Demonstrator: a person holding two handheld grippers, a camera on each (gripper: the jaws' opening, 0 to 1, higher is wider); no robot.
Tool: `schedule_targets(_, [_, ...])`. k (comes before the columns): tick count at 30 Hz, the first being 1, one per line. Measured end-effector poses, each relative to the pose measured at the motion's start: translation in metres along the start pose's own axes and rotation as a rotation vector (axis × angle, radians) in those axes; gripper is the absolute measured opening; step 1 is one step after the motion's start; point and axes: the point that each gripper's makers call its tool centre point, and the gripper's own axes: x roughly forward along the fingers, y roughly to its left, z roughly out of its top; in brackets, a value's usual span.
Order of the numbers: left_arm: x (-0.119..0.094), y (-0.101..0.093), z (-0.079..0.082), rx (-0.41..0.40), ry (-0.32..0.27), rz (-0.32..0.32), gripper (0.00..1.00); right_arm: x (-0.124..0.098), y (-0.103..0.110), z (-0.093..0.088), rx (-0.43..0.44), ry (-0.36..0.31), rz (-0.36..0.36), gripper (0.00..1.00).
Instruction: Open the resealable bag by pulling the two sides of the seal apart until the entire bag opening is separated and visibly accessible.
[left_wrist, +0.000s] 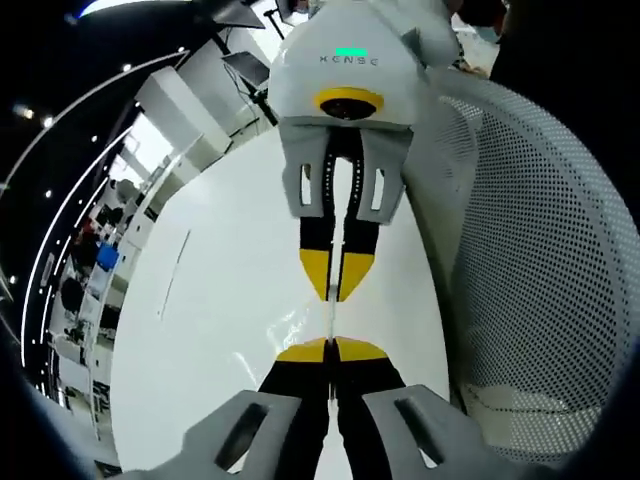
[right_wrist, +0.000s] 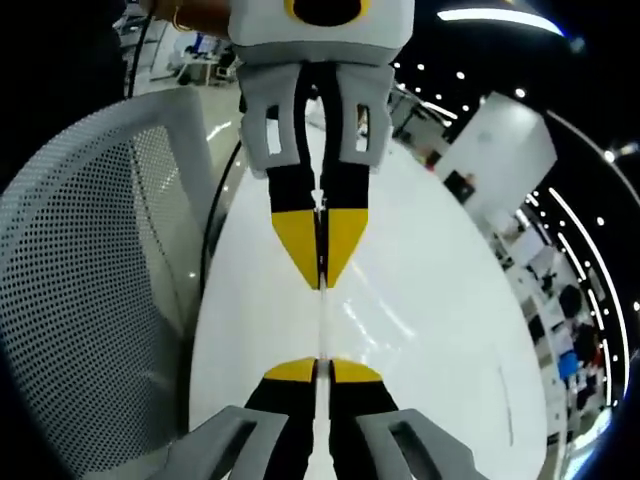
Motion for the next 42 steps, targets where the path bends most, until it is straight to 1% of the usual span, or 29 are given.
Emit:
schedule_targets(2, [0.001,0.001,-0.001,0.027,0.011,0.007,0.00,0.000,-0.001,0.000,-0.024,0.005,-0.007,0.00])
schedule_targets(4, [0.002,0.000,-0.002,0.043,0.019,0.006,0.00,-0.001,-0.001,0.000,-0.020,0.004,-0.006,0.00])
schedule_targets(5, [0.002,0.002,-0.002,0.078,0.028,0.021,0.00,-0.003,-0.001,0.001,-0.018,0.001,-0.011,0.00])
schedule_targets(9, [0.008,-0.005,-0.002,0.110,0.047,0.008,0.00,-0.006,0.001,0.008,-0.034,-0.011,-0.011,0.00])
schedule_targets(11, [0.012,-0.008,-0.001,0.137,0.068,0.000,0.02,-0.005,0.002,0.014,-0.061,-0.021,-0.013,0.00])
schedule_targets(13, [0.014,-0.010,0.002,0.145,0.067,-0.006,0.04,-0.003,0.003,0.016,-0.069,-0.020,-0.014,0.00])
schedule_targets(16, [0.016,-0.011,0.007,0.165,0.066,-0.011,0.04,-0.001,0.004,0.021,-0.071,-0.029,-0.010,0.00])
schedule_targets(20, [0.019,-0.009,0.005,0.202,0.092,-0.009,0.01,0.001,0.005,0.023,-0.075,-0.031,-0.006,0.00])
schedule_targets(23, [0.019,-0.009,0.003,0.181,0.093,-0.014,0.00,0.001,0.006,0.023,-0.077,-0.031,-0.004,0.00])
schedule_targets(24, [0.019,-0.009,0.003,0.157,0.084,-0.013,0.00,0.001,0.006,0.023,-0.077,-0.032,-0.004,0.00])
schedule_targets(27, [0.016,-0.008,0.004,0.143,0.063,-0.006,0.00,0.000,0.005,0.023,-0.073,-0.043,-0.005,0.00])
schedule_targets(30, [0.015,-0.008,0.004,0.113,0.047,0.003,0.00,0.000,0.005,0.025,-0.072,-0.051,-0.002,0.00])
schedule_targets(36, [0.012,-0.008,0.000,0.055,0.049,-0.003,0.00,0.002,0.007,0.023,-0.068,-0.054,0.011,0.00])
schedule_targets(42, [0.012,-0.009,-0.002,0.046,0.046,-0.009,0.00,0.003,0.007,0.015,-0.072,-0.034,0.013,0.00])
